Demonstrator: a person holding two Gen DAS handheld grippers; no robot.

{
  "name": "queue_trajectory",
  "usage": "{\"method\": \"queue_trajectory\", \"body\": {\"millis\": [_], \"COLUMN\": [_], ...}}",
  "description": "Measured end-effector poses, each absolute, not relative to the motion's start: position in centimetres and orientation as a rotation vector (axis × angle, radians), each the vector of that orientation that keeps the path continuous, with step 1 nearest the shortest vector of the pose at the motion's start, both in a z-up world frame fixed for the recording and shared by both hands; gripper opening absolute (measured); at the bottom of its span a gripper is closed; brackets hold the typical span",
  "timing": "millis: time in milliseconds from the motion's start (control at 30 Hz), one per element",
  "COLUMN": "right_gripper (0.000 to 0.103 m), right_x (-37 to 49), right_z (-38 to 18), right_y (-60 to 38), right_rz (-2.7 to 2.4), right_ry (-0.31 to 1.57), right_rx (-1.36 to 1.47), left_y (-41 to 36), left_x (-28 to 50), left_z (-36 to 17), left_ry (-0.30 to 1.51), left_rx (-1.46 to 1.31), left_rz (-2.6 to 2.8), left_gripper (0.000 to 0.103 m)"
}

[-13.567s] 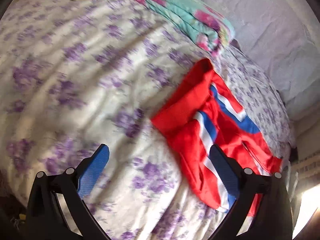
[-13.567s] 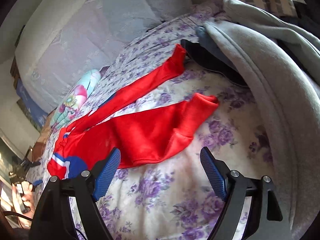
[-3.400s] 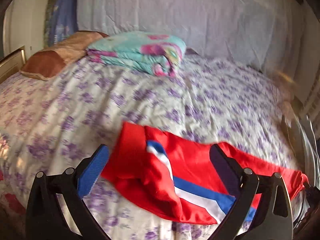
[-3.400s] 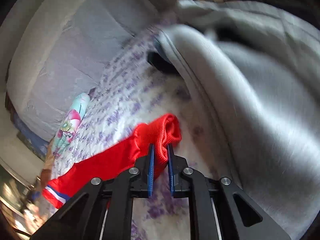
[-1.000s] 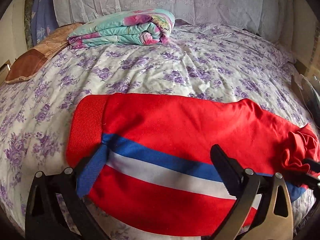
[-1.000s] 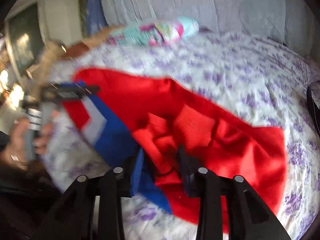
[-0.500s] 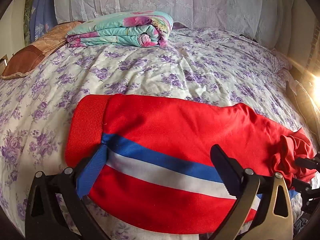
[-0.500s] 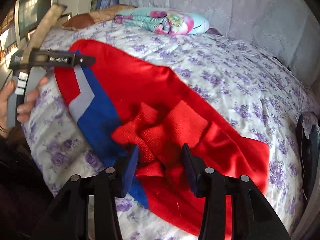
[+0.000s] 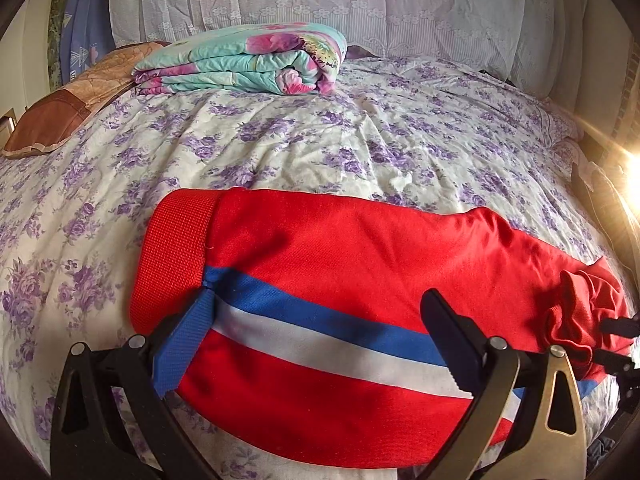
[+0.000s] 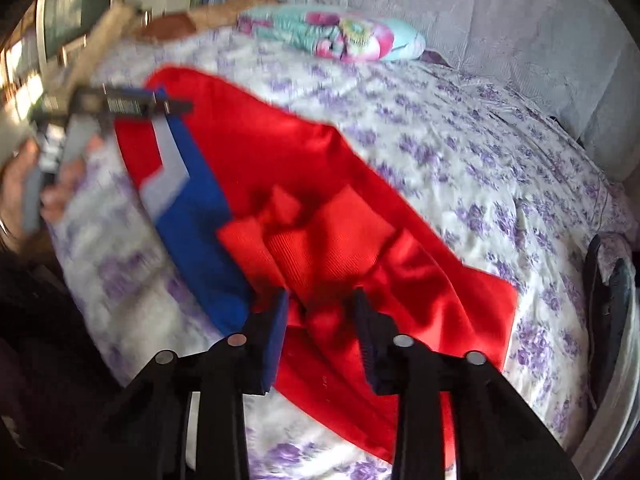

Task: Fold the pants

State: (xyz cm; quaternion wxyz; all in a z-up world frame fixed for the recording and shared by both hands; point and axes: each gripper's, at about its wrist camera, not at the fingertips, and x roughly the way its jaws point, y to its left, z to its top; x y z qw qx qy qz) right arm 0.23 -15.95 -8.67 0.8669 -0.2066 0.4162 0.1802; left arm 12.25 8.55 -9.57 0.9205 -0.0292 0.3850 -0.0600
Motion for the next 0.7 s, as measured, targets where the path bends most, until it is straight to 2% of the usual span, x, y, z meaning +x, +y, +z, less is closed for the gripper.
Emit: {"method": "queue_trajectory", "body": {"millis": [200,333,533,700], "right_gripper": [0.032,0.014,0.013,0.014], "right_x": [1.1,1.7,0.5,-0.1], "right_z": [-9.2,-8.5,-3.2,-6.5], "right_y": [-16.1,-16.9,-18.7,-15.1], "right_rz": [0.328,0.380,0.526,0.574], "right_ry": [0.870,0.856,0.746,0.827], "right_rx": [-0.488,-0.410,-0.176,-0.310], "left_y": [8.4,8.4,8.4,8.4], "left_x": [12.3,12.3,12.3,12.3], "left_z": [-9.6,-9.5,-9.5,-9.5], "left_ry": [0.795,0.794,0.794,0.793], "left_rx": [-0.048,-0.053,-0.051,-0.052], "left_rz": [-0.112,-0.116,-0.115,-0.116], "left_gripper": [0.099,0.099,0.099,0.099]}}
